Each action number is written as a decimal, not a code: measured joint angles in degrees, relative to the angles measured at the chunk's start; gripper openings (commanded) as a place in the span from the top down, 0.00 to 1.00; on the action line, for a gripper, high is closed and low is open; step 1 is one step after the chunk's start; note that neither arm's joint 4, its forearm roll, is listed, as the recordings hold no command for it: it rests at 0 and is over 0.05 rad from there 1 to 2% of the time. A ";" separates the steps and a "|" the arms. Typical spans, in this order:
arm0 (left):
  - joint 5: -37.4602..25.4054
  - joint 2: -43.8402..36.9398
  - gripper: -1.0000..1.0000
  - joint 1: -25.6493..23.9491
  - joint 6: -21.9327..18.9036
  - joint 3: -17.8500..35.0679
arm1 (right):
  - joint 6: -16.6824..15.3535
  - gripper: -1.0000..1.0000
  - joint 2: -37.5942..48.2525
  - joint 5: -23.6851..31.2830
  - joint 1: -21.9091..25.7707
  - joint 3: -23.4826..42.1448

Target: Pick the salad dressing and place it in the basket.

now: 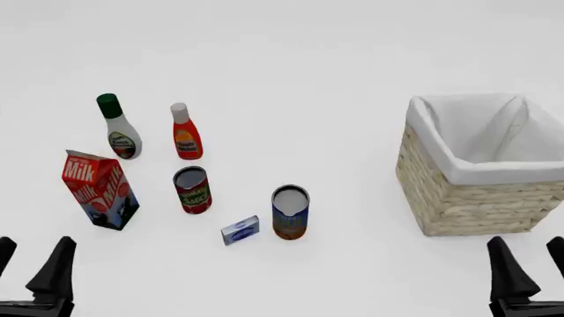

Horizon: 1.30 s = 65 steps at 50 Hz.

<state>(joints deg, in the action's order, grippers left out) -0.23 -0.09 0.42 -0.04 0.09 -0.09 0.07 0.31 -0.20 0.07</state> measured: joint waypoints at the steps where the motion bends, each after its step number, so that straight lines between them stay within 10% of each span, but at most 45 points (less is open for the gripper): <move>1: 0.03 -0.01 0.00 -0.01 0.11 0.02 | -0.01 0.00 0.00 0.01 -0.01 0.01; 26: 2.65 -9.97 0.00 -1.68 0.75 5.51 | -0.32 0.00 0.92 -0.66 1.88 0.15; 65: -1.39 -52.69 0.00 -2.85 -3.91 46.77 | -1.02 0.00 3.43 -2.46 4.17 0.23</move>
<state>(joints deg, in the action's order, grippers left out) -1.62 -52.78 -2.43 -3.96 46.86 -1.11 3.50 -2.15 3.97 0.31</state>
